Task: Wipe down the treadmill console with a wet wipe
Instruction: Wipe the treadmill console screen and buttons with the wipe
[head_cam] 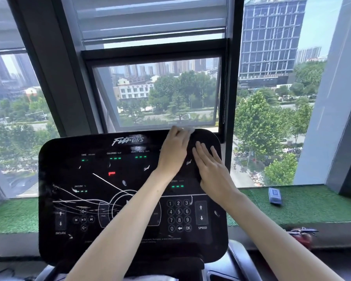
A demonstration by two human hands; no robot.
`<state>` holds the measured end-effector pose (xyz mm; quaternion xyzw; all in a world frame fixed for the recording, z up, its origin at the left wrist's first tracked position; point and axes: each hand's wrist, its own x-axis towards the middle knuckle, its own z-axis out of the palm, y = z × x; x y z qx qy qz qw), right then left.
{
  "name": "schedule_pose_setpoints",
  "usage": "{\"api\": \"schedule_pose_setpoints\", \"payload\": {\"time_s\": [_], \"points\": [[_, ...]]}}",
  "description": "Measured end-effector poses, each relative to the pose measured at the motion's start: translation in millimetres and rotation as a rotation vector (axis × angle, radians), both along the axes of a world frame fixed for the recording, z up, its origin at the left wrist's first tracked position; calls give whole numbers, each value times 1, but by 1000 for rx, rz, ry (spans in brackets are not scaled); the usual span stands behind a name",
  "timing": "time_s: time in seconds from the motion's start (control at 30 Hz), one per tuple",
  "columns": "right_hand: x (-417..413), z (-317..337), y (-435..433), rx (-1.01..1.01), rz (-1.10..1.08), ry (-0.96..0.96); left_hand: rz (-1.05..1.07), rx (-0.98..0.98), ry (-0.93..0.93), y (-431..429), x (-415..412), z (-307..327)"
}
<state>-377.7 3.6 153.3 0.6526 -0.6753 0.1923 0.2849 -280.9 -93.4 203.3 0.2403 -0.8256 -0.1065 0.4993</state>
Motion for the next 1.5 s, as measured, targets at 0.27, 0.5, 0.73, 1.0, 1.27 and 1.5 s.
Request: {"api": "schedule_pose_setpoints", "payload": {"time_s": [0.27,0.5,0.73,1.0,1.27,1.5], "points": [[-1,2,2,-21,60,-81,-48,-39,-78,7,-7,1],[-10,-24,39,-130,25,-219,-3,-161,-130,20,-27,-8],[-18,-42,46,-26,10,-194,133,-72,-27,7,-26,6],[-17,-46,43,-30,19,-195,90,-213,-184,-1,-32,16],[-17,-47,42,-13,4,-202,-128,-341,-453,2,-34,13],[-18,-47,42,8,-6,-159,-264,-465,-657,21,-34,1]]}}
